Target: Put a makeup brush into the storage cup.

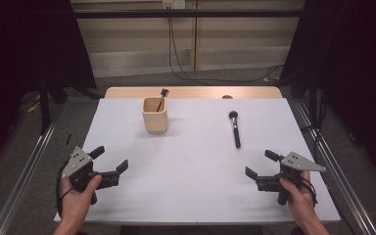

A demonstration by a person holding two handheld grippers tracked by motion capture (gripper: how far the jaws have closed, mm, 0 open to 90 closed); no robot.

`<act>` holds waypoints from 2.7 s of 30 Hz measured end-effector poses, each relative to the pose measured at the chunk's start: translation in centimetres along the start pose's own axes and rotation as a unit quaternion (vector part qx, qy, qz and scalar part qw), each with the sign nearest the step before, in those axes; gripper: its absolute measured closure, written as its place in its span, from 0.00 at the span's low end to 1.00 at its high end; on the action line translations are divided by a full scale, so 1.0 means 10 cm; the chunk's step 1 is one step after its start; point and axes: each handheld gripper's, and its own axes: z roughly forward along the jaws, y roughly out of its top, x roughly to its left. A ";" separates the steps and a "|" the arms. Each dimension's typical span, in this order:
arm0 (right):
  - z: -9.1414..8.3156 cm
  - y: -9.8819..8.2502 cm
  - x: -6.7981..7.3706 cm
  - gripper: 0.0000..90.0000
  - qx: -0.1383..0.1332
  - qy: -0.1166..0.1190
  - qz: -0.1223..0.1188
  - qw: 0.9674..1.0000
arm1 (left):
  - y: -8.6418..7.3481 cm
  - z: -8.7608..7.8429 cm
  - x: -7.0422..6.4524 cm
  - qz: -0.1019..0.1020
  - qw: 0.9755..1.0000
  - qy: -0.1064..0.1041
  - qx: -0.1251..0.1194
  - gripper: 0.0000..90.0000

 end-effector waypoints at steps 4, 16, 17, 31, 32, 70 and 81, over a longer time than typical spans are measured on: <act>0.00 0.00 0.00 0.00 0.001 -0.002 0.002 1.000 | -0.04 -0.06 -0.05 0.008 1.000 0.001 -0.009 0.03; -0.05 0.00 0.02 0.00 -0.004 -0.002 0.002 1.000 | -0.15 -0.07 0.01 0.008 1.000 0.001 -0.012 0.03; -0.05 0.00 0.01 0.00 -0.002 -0.001 0.003 1.000 | -0.15 -0.07 0.02 0.004 1.000 -0.002 -0.011 0.04; -0.02 0.05 0.02 0.00 -0.003 0.006 0.005 1.000 | -0.15 -0.13 0.05 -0.005 1.000 0.016 -0.017 0.04; -0.02 0.06 0.02 0.00 -0.003 0.004 0.004 1.000 | -0.14 -0.13 0.05 -0.005 1.000 0.015 -0.018 0.04; 0.86 0.72 -0.38 0.01 0.033 -0.025 -0.014 0.999 | -0.13 -0.15 0.05 0.009 1.000 0.010 0.001 0.04; 1.07 0.77 -0.49 0.00 0.086 -0.039 -0.013 0.995 | -0.14 -0.13 0.08 0.006 1.000 0.009 0.003 0.04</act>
